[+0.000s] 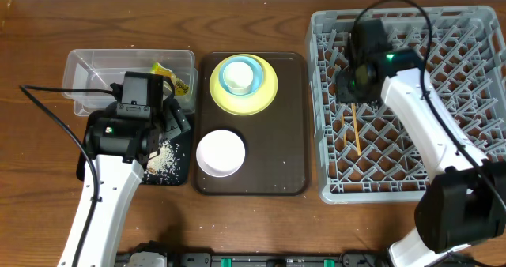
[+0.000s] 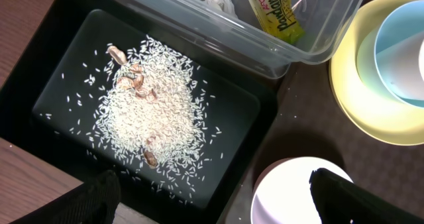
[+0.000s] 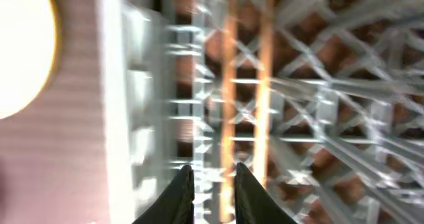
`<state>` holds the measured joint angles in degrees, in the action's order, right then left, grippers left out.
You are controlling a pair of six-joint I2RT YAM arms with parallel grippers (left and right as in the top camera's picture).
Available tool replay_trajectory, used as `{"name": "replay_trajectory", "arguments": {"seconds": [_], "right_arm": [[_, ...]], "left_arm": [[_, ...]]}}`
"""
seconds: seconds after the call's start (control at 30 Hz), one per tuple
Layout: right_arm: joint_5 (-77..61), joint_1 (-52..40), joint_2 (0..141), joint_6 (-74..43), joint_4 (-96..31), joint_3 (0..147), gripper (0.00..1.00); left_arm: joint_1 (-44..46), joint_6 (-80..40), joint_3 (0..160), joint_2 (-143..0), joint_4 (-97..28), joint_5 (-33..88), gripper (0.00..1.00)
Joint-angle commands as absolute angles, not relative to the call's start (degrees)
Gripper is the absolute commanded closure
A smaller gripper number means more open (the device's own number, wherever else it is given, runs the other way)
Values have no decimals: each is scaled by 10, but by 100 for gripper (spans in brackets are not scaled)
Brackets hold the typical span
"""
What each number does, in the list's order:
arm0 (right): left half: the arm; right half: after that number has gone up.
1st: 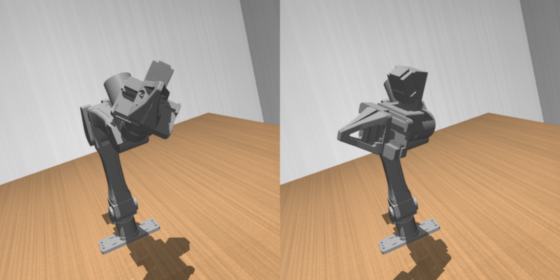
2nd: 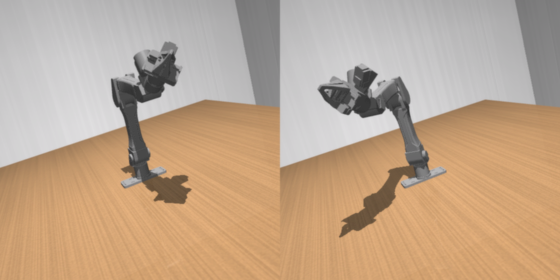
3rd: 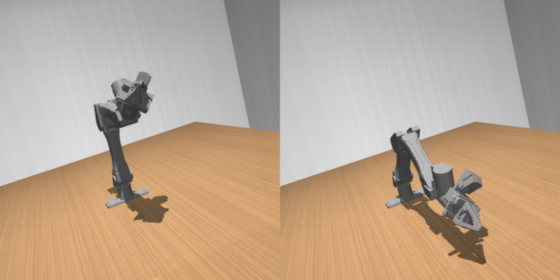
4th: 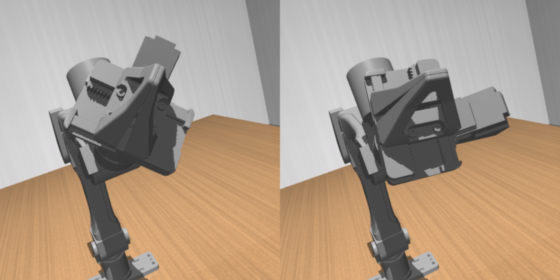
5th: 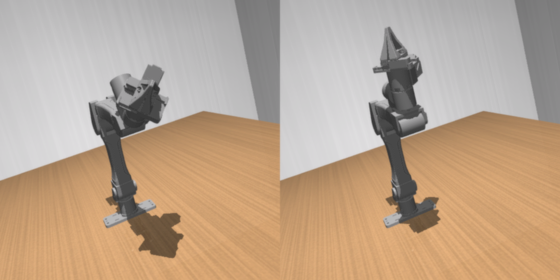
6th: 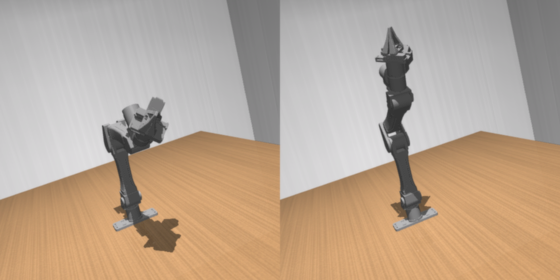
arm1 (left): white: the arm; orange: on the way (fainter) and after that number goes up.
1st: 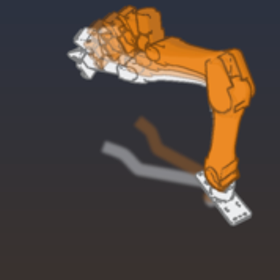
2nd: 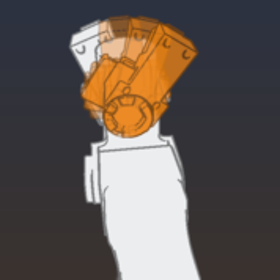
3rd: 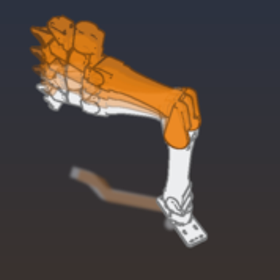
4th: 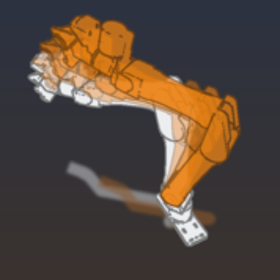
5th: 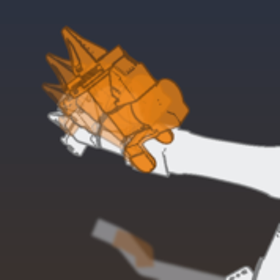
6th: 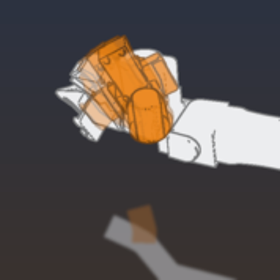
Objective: Sort waste into correct bins and load items into the dishwasher rack
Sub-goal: 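Release the chopstick in the rack and raise the right gripper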
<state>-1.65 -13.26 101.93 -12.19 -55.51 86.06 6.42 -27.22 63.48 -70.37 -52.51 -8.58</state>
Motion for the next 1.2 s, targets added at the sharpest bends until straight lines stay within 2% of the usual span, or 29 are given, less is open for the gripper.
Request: {"name": "replay_trajectory", "arguments": {"seconds": [0.0, 0.27, 0.73, 1.17], "right_arm": [[-101, -128, 1011, -156, -569, 872, 82], [-127, -153, 1013, -171, -600, 849, 78], [-57, -232, 1013, -189, -592, 785, 75], [-68, -235, 1011, -183, -576, 820, 75]], "left_arm": [[62, -278, 640, -705, -527, -95, 6], [62, -278, 640, -705, -527, -95, 6], [62, -278, 640, -705, -527, -95, 6], [62, -278, 640, -705, -527, -95, 6]]}}
